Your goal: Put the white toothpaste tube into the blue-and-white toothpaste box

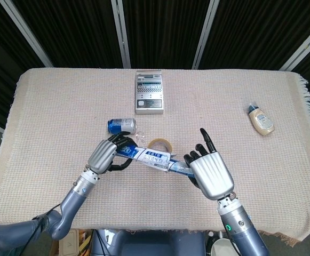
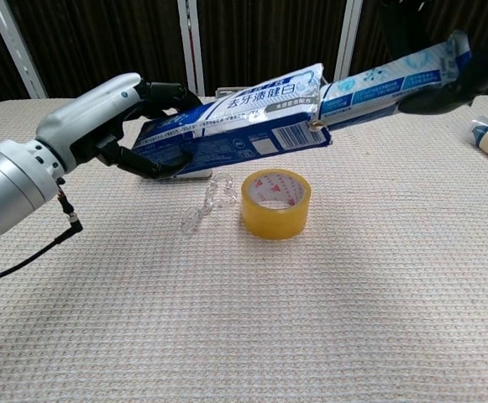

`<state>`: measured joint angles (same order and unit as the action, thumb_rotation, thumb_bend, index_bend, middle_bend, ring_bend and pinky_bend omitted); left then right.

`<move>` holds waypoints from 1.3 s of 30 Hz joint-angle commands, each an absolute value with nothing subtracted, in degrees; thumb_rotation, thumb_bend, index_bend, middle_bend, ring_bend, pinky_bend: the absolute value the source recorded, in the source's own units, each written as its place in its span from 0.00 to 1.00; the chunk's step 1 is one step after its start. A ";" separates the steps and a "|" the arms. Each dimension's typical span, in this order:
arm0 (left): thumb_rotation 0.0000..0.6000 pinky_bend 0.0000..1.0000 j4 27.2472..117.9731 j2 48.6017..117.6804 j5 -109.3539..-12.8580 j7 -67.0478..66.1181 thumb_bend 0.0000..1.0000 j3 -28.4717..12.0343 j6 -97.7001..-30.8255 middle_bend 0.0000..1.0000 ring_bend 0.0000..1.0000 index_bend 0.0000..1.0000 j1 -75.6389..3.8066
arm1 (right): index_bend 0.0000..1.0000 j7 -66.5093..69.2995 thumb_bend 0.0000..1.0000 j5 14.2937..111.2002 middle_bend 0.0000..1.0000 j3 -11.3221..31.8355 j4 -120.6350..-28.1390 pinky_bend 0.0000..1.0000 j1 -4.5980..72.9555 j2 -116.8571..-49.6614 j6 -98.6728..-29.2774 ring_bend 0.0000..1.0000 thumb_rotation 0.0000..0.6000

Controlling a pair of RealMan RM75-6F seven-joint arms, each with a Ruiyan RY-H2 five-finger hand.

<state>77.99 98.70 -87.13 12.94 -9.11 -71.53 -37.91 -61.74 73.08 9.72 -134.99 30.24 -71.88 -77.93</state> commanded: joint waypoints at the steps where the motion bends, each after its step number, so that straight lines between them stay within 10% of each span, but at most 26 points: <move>1: 1.00 0.25 76.96 100.53 -87.82 15.61 0.42 -9.39 -73.02 0.36 0.16 0.40 -37.82 | 0.76 -63.46 0.71 71.43 0.67 10.04 -134.99 0.00 31.32 -73.50 -77.99 0.38 1.00; 25: 1.00 0.25 76.76 101.93 -84.75 39.40 0.42 -10.67 -71.95 0.38 0.18 0.42 -36.43 | 0.75 -65.20 0.71 74.39 0.67 9.94 -134.99 0.00 32.88 -75.49 -80.91 0.38 1.00; 34: 1.00 0.25 73.85 102.88 -85.37 42.66 0.42 -10.02 -70.31 0.38 0.18 0.42 -37.13 | 0.25 -64.63 0.71 74.78 0.23 9.66 -134.99 0.00 32.62 -75.02 -81.10 0.17 1.00; 39: 1.00 0.25 73.45 103.09 -85.44 42.33 0.42 -9.84 -70.26 0.38 0.18 0.42 -37.04 | 0.15 -64.45 0.70 76.25 0.11 9.69 -134.99 0.00 32.31 -74.34 -81.58 0.11 1.00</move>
